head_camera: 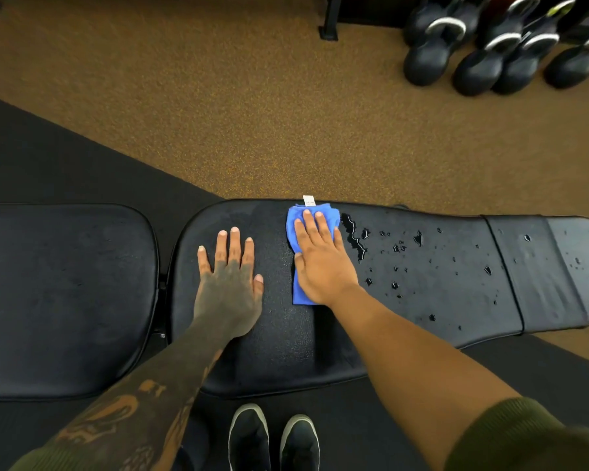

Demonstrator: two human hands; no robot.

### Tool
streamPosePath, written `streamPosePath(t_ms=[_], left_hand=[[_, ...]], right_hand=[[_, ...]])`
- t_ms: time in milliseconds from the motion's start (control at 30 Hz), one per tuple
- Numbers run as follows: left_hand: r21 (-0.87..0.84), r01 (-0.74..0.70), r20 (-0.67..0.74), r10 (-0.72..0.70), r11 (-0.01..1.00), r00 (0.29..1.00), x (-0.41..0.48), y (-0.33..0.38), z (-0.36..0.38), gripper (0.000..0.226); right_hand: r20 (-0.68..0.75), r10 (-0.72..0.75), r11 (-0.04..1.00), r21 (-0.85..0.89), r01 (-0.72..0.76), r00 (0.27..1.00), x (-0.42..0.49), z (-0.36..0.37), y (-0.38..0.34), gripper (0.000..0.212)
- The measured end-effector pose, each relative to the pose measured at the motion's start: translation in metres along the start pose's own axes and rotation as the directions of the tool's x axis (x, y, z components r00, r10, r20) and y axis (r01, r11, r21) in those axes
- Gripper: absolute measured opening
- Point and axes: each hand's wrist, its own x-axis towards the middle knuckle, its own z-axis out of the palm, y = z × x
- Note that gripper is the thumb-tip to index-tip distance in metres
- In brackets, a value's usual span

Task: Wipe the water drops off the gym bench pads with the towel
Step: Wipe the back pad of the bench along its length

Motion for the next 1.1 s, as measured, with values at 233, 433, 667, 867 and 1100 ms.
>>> streamPosePath(t_ms=[233,433,667,867,1100], left_hand=[[0.003,0.002,0.013,-0.002,1.0,1.0,0.001,-0.001,-0.001,0.068],[0.007,0.002,0.002,-0.002,1.0,1.0,0.0,-0.001,-0.001,0.067],[0.0,0.005,-0.005,-0.005,1.0,1.0,0.0,0.0,0.0,0.067],[-0.025,0.013,0.001,-0.013,1.0,1.0,0.002,0.001,-0.004,0.067],[-0.012,-0.068,-0.008,0.068,0.998,0.998,0.021,0.028,-0.012,0.062]], right_hand=[[0.012,-0.129,0.991,-0.027,0.129,0.992,-0.03,0.011,0.006,0.063],[0.013,-0.013,1.0,-0.02,0.014,1.0,-0.015,0.001,0.023,0.06],[0.012,-0.039,0.999,-0.008,0.039,0.999,-0.003,0.0,-0.01,0.062],[-0.004,-0.066,0.998,-0.023,0.066,0.998,-0.031,0.006,0.021,0.065],[0.001,0.054,0.999,-0.004,-0.054,0.999,0.002,-0.011,0.044,0.061]])
